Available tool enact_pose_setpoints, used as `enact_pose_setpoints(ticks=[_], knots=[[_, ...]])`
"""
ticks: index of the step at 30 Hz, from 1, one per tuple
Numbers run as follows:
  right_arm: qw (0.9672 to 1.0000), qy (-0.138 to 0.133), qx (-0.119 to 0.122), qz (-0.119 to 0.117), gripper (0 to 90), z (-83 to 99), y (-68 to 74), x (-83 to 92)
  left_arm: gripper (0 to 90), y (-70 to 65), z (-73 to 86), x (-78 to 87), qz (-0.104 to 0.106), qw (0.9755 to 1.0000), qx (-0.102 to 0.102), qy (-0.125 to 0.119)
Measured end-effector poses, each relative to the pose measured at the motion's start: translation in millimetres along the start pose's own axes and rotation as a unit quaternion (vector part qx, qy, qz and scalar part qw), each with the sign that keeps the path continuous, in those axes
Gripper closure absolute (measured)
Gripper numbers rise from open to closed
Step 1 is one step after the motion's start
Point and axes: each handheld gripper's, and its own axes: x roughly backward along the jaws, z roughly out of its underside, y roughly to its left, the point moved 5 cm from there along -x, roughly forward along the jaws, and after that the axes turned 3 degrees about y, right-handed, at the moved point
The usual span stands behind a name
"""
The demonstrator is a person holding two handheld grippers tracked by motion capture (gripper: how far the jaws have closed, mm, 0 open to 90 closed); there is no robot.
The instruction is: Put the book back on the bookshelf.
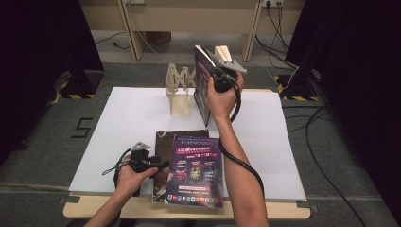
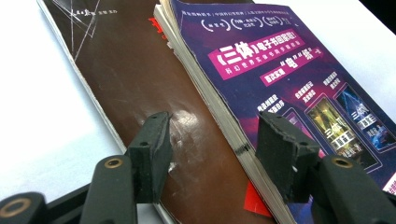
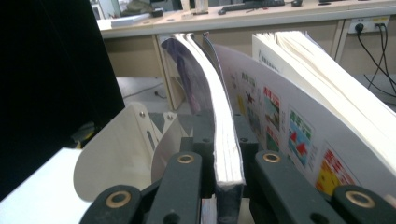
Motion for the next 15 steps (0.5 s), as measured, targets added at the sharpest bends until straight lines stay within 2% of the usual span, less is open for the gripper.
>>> enact_pose_setpoints(ticks=[4,5,11,15], knots=[[0.9999,0.004,-0.004,0.010,84.7,4.2,-1.9,-9.2,44.4,-0.6,-0.4,0.6,0.001,1.0000,-0.002,-0.001],[0.9999,0.002,0.002,0.013,84.6,6.0,-2.6,-11.0,44.4,-0.6,-0.2,0.6,0.001,1.0000,-0.002,-0.001],[0.9989,0.003,0.023,0.041,79.9,8.4,-3.3,-8.6,44.4,-1.9,0.1,0.3,0.004,1.0000,-0.003,0.000],[0.9986,0.014,0.023,0.045,76.2,13.0,-3.7,-4.6,44.5,-1.9,0.2,0.3,0.002,1.0000,-0.003,0.000]])
